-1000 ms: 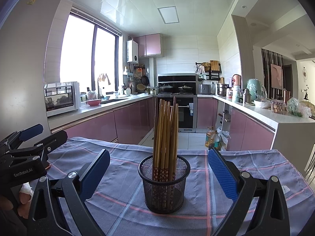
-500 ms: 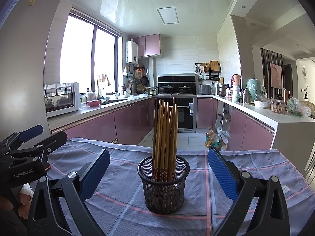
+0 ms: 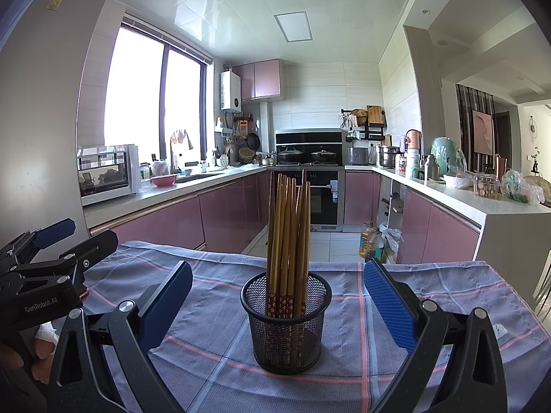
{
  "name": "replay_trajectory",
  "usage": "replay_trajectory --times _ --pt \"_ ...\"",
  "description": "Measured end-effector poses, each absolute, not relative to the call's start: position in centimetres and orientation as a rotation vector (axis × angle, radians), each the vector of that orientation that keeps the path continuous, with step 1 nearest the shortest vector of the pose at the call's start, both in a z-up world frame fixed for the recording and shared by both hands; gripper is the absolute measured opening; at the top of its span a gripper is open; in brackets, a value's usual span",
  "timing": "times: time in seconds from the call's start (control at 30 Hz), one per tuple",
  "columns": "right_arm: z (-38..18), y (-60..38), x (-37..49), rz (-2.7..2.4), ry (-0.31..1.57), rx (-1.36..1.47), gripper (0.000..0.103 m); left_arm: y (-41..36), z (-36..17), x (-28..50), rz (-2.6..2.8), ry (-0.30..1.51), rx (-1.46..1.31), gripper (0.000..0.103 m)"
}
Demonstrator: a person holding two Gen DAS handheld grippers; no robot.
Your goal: Organize utensils
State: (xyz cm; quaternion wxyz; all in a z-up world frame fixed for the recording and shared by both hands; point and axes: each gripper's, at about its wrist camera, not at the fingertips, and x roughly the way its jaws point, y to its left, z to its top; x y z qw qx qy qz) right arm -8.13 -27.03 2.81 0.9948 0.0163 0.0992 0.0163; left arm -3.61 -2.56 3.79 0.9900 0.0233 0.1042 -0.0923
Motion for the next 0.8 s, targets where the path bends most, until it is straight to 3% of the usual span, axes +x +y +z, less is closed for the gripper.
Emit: replay_trajectory --times 0.8 --pt "2.67 -26.85 -8.16 0.033 0.198 0.040 0.096 -2.53 3.74 -3.53 -0.185 0.210 0.049 0.098"
